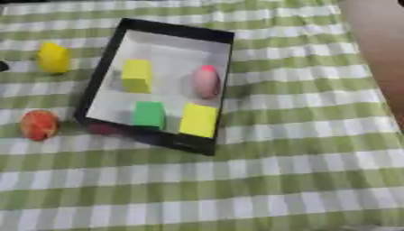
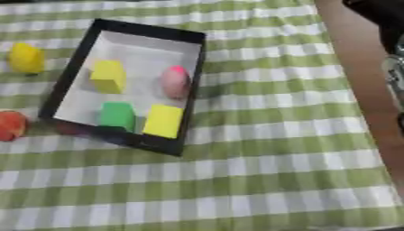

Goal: Pick up objects on the table and place them in the box.

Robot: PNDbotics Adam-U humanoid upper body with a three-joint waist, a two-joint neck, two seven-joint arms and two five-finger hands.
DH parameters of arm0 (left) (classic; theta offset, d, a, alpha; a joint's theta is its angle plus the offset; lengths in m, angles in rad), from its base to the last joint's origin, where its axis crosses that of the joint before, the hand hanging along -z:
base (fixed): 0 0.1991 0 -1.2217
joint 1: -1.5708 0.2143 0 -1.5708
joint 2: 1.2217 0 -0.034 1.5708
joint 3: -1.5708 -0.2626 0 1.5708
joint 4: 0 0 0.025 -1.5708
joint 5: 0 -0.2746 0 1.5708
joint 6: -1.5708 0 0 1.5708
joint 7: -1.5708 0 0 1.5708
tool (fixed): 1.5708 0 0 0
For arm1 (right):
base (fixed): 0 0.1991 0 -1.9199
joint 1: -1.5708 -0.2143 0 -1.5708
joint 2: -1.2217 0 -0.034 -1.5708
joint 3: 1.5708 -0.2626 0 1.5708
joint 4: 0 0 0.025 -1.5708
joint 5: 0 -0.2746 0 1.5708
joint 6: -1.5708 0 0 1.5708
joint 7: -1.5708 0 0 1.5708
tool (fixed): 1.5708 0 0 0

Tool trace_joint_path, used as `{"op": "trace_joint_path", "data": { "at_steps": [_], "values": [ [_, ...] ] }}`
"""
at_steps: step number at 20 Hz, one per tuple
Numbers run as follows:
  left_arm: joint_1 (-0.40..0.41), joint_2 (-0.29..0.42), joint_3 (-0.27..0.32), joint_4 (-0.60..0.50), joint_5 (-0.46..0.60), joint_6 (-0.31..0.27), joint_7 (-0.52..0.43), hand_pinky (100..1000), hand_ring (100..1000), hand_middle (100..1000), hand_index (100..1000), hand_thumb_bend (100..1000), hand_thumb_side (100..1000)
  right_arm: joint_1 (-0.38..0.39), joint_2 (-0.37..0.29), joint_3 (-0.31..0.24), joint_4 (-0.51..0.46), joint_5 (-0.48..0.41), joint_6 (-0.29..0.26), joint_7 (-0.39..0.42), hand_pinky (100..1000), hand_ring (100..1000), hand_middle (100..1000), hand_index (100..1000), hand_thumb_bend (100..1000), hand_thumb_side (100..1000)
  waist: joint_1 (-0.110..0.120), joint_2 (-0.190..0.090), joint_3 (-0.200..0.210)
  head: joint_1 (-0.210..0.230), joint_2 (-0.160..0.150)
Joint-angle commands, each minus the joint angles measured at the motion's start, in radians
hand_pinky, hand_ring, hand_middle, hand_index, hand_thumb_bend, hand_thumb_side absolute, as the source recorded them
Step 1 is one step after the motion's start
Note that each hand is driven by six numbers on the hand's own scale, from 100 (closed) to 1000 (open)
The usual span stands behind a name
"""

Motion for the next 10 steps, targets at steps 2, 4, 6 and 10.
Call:
{"op": "trace_joint_path", "data": {
  "at_steps": [2, 4, 6, 10],
  "values": [
    [-0.046, -0.023, 0.007, 0.046, -0.044, -0.023, 0.007, 796, 744, 730, 830, 597, 100, -0.009, -0.013, -0.007, -0.018, -0.011, 0.005, -0.004, 911, 801, 684, 775, 379, 297, 0.003, -0.03, -0.003, 0.005, -0.003],
    [-0.058, -0.042, 0.012, 0.068, -0.068, -0.033, 0.015, 800, 748, 740, 834, 613, 100, -0.01, -0.011, -0.006, -0.018, -0.012, 0.007, -0.004, 911, 800, 683, 775, 380, 297, 0.003, -0.03, -0.005, 0.021, -0.003],
    [-0.068, -0.061, 0.019, 0.092, -0.093, -0.041, 0.021, 802, 751, 744, 838, 621, 100, -0.009, -0.009, -0.006, -0.018, -0.013, 0.008, -0.004, 912, 800, 683, 775, 380, 297, 0.004, -0.029, -0.007, 0.033, -0.003],
    [-0.081, -0.096, 0.031, 0.136, -0.122, -0.051, 0.03, 799, 751, 746, 841, 630, 100, -0.009, -0.004, -0.006, -0.018, -0.016, 0.013, -0.007, 912, 799, 682, 774, 381, 298, 0.005, -0.027, -0.011, 0.039, -0.003]
  ]
}}
